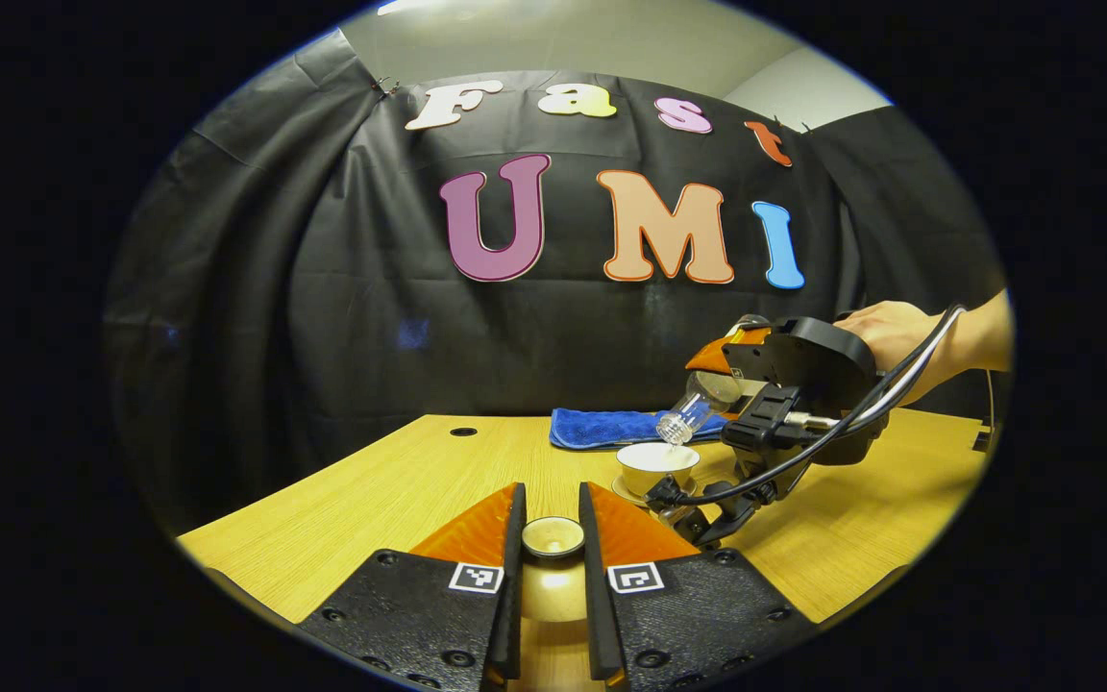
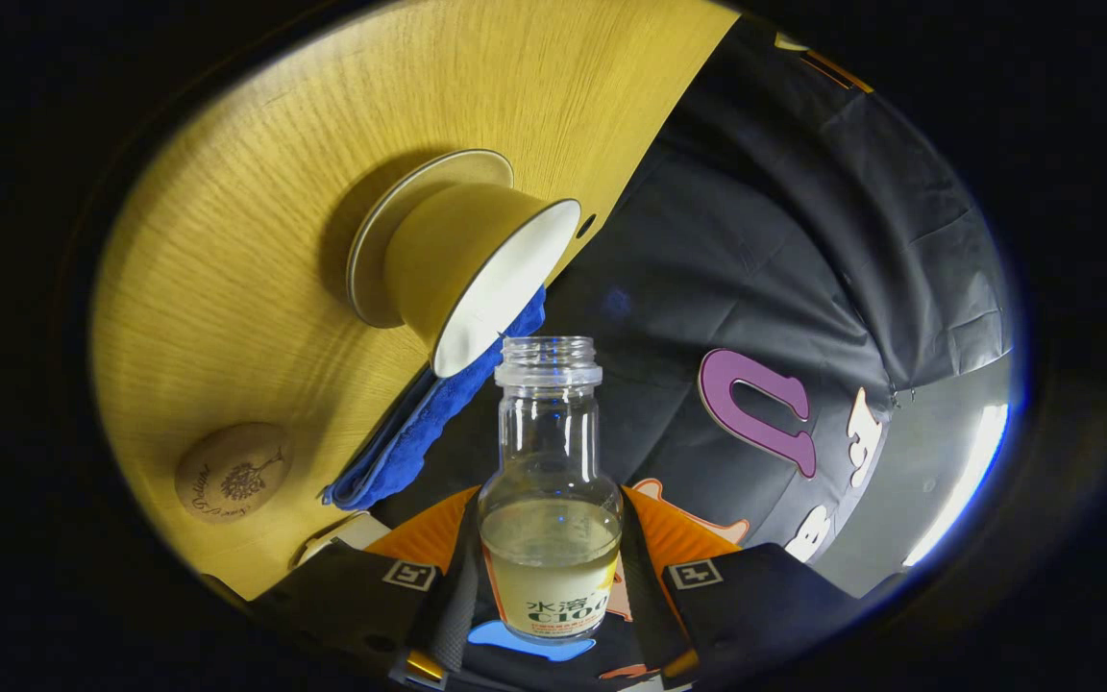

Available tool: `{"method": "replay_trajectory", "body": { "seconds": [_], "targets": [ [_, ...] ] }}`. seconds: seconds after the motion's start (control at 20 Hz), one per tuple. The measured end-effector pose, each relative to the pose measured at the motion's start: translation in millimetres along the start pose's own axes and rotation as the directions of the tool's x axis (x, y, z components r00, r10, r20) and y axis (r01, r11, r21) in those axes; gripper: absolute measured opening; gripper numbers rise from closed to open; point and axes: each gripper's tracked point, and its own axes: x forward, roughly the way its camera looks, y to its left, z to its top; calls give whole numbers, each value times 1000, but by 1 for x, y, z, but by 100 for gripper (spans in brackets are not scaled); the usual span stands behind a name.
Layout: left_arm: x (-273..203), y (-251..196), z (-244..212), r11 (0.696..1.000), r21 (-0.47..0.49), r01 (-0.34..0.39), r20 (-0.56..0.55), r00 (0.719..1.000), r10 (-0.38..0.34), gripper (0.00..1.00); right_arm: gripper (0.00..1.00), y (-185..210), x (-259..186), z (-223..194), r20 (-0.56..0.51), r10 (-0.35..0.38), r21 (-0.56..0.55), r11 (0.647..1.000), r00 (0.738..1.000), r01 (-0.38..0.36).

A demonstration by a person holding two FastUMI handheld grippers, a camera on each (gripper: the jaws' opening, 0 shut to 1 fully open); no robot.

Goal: Open the teacup lid with one hand, grasp the water bottle and pour water into the teacup with the other hand; after pouring, place the water bottle on the coaster and then close the teacup lid.

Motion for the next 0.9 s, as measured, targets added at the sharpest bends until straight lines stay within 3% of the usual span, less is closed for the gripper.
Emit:
{"method": "replay_trajectory", "body": {
  "seconds": [0.25, 0.5, 0.55, 0.65, 0.85, 0.9],
  "targets": [
    [1, 0, 1, 1000, -1, -2, 0, 1000, 2, 25, 73, 6, -4, 4, 9, 70, 217, 974, 998, -70],
    [0, 0, 0, 1000, -1, -3, -1, 1000, 3, 25, 72, 5, -5, -3, 19, 156, 505, 851, 988, -144],
    [0, 0, 0, 1000, -1, -3, -1, 1000, 3, 25, 72, 4, -6, -4, 23, 170, 570, 807, 985, -153],
    [0, 1, 0, 1000, -1, -4, -1, 1000, 4, 25, 72, 5, -5, -9, 54, 193, 711, 681, 980, -173],
    [0, 1, 0, 1000, -1, -7, -2, 1000, 7, 23, 73, 0, -7, -22, 84, 196, 915, 372, 977, -153],
    [0, 1, 0, 1000, -1, -6, -2, 1000, 6, 27, 71, 0, -8, -28, 85, 194, 946, 294, 977, -140]
  ]
}}
